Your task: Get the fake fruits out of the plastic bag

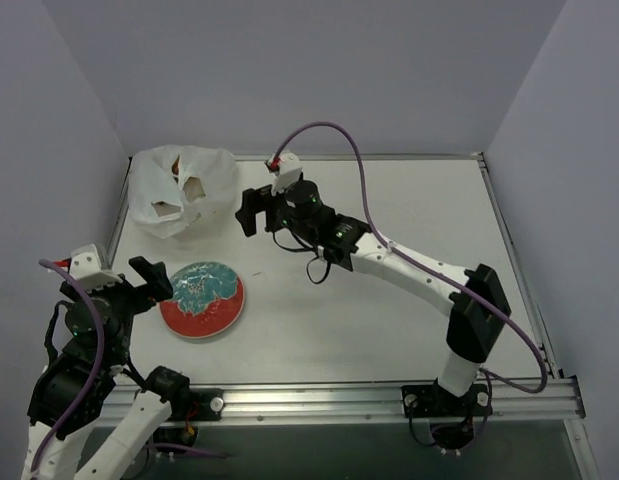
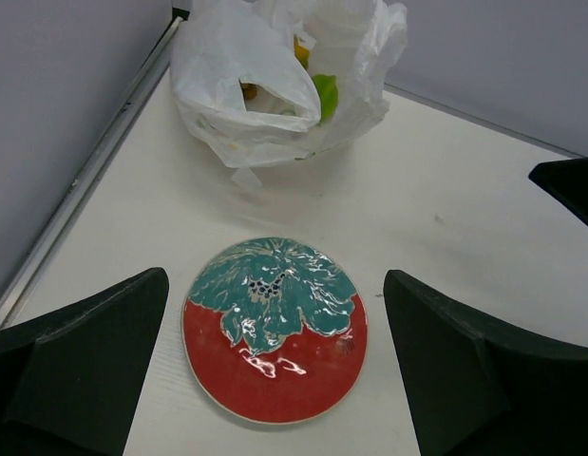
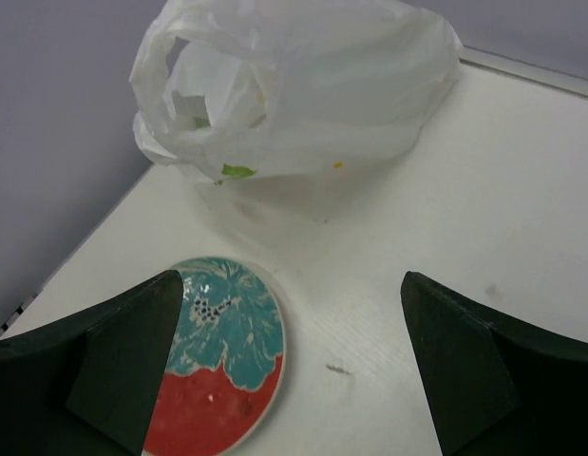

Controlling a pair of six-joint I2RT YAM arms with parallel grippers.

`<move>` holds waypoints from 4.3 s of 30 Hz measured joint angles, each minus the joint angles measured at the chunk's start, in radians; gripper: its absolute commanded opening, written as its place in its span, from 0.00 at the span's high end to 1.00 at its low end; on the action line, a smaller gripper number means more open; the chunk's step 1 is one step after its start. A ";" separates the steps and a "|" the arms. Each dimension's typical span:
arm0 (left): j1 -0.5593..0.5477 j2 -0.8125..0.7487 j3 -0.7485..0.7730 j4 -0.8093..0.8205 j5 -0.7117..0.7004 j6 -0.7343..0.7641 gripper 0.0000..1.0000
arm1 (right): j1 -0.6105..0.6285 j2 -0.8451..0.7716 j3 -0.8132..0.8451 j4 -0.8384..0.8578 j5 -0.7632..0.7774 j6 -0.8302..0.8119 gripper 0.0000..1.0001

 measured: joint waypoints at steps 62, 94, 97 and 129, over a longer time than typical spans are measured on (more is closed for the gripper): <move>0.209 0.919 0.244 0.109 0.288 0.219 0.23 | -0.067 0.222 -0.120 0.470 -0.091 0.104 1.00; 0.175 0.911 0.120 0.136 0.334 0.152 0.98 | -0.050 0.205 -0.154 0.454 -0.091 0.127 1.00; 0.175 0.919 0.124 0.137 0.278 0.161 0.97 | -0.046 0.193 -0.173 0.453 -0.091 0.131 1.00; 0.329 1.183 0.951 0.085 0.333 0.039 0.98 | -0.002 0.037 -0.051 0.193 -0.040 0.140 1.00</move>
